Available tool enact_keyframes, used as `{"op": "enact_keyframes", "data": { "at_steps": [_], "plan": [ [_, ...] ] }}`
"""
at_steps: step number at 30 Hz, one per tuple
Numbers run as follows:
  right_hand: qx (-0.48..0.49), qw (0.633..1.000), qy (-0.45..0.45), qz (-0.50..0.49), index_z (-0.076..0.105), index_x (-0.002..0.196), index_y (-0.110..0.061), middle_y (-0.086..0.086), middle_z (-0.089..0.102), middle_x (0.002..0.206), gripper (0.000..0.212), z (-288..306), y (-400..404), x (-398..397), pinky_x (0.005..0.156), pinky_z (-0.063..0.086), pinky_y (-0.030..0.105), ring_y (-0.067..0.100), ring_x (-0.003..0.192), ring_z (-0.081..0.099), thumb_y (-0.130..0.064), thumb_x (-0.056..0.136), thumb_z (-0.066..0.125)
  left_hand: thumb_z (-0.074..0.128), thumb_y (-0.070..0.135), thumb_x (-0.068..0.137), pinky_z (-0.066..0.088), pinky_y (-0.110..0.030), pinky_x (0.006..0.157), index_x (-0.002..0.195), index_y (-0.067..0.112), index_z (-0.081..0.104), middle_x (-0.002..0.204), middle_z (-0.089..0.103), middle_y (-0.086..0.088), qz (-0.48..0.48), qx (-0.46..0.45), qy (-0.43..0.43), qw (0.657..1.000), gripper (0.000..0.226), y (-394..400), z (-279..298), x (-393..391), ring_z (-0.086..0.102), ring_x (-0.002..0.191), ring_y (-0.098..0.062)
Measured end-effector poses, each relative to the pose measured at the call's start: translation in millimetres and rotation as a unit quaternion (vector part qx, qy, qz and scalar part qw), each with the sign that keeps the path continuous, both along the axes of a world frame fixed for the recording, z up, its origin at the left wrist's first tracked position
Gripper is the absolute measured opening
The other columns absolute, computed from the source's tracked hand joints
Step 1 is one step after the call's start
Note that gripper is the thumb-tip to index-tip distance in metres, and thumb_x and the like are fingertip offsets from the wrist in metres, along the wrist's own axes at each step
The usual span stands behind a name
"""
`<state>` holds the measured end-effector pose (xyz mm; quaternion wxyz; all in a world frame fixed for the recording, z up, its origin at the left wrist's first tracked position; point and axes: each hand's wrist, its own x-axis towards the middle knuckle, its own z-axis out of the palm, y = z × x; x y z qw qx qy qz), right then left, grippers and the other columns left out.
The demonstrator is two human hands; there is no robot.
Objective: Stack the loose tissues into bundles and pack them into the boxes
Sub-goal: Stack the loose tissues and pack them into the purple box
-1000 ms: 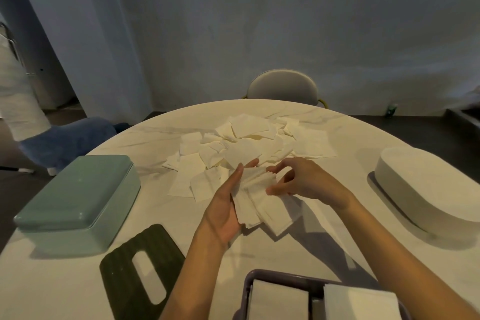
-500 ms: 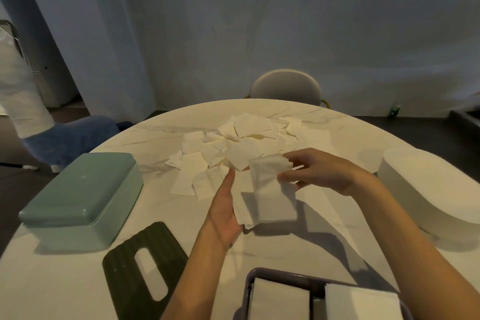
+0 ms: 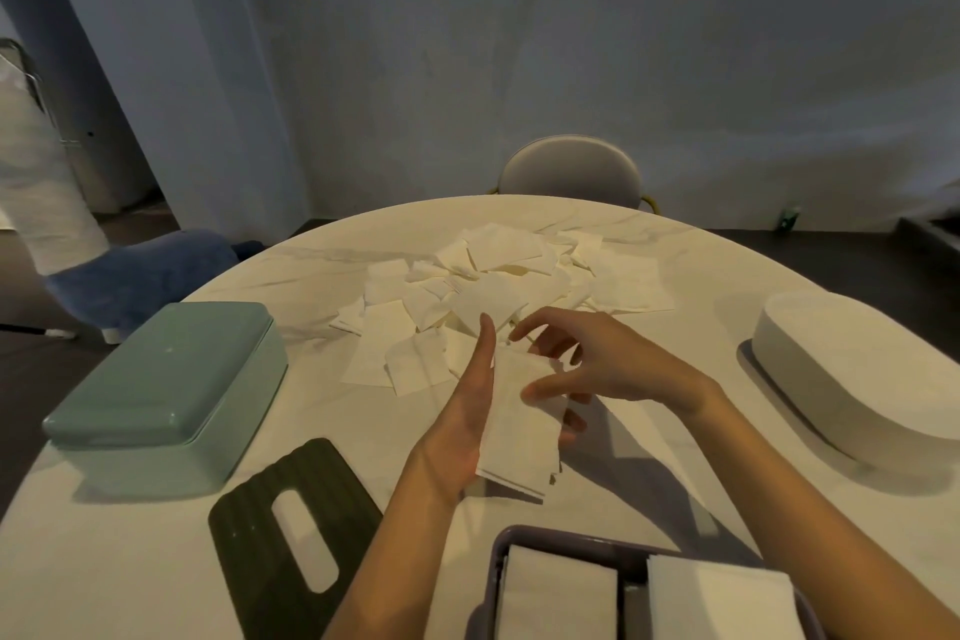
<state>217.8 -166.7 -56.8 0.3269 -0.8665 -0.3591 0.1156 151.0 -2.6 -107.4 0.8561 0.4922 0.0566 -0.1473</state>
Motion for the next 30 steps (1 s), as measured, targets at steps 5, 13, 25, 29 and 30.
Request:
{"op": "enact_keyframes", "data": {
  "at_steps": [5, 13, 25, 29, 30],
  "plan": [
    [0.071, 0.996, -0.024, -0.052, 0.068, 0.108, -0.030, -0.021, 0.067, 0.100, 0.023, 1.0, -14.9, -6.4, 0.082, 0.059, 0.026, 0.007, 0.089, 0.065, -0.040, 0.088, 0.075, 0.072, 0.040, 0.092, 0.059, -0.050, 0.090, 0.138, 0.013, 0.060, 0.129, 0.067, -0.020, 0.018, 0.118, -0.118, 0.986, 0.055, 22.4, -5.9, -16.6, 0.065, 0.117, -0.040],
    [0.201, 0.970, 0.040, -0.130, 0.064, 0.116, -0.023, -0.010, 0.070, 0.109, 0.028, -54.2, -34.6, -24.9, 0.081, 0.058, 0.021, 0.011, 0.098, 0.068, -0.031, 0.091, 0.074, 0.075, 0.029, 0.094, 0.057, -0.023, 0.079, 0.115, 0.018, 0.059, 0.108, 0.067, -0.002, 0.140, 0.361, -0.194, 0.901, 0.028, 9.0, -10.3, -9.3, 0.066, 0.099, -0.018],
    [0.293, 0.945, 0.040, -0.140, 0.040, 0.140, -0.041, -0.006, 0.056, 0.123, 0.078, -65.8, -1.7, -40.5, 0.093, 0.057, 0.027, 0.011, 0.116, 0.057, -0.024, 0.071, 0.070, 0.059, 0.032, 0.103, 0.055, -0.029, 0.079, 0.104, 0.028, 0.061, 0.102, 0.065, 0.007, 0.318, 0.283, -0.117, 0.897, 0.005, -26.9, -18.2, 0.3, 0.063, 0.103, -0.017],
    [0.299, 0.947, 0.019, -0.119, 0.041, 0.141, -0.034, -0.011, 0.053, 0.133, 0.077, -64.8, 7.5, -42.7, 0.093, 0.053, 0.019, 0.005, 0.118, 0.056, -0.023, 0.070, 0.068, 0.054, 0.036, 0.105, 0.050, -0.025, 0.079, 0.106, 0.023, 0.064, 0.097, 0.069, 0.006, 0.336, 0.269, -0.115, 0.895, 0.017, -27.0, -17.2, 2.0, 0.066, 0.098, -0.013],
    [0.303, 0.945, 0.019, -0.122, 0.041, 0.141, -0.033, -0.011, 0.053, 0.133, 0.076, -64.9, 8.1, -42.2, 0.092, 0.052, 0.016, 0.004, 0.116, 0.055, -0.024, 0.070, 0.067, 0.053, 0.038, 0.106, 0.051, -0.026, 0.081, 0.106, 0.023, 0.065, 0.098, 0.070, 0.007, 0.338, 0.270, -0.116, 0.894, 0.020, -27.7, -17.7, 2.7, 0.066, 0.097, -0.012]
  ]
}}
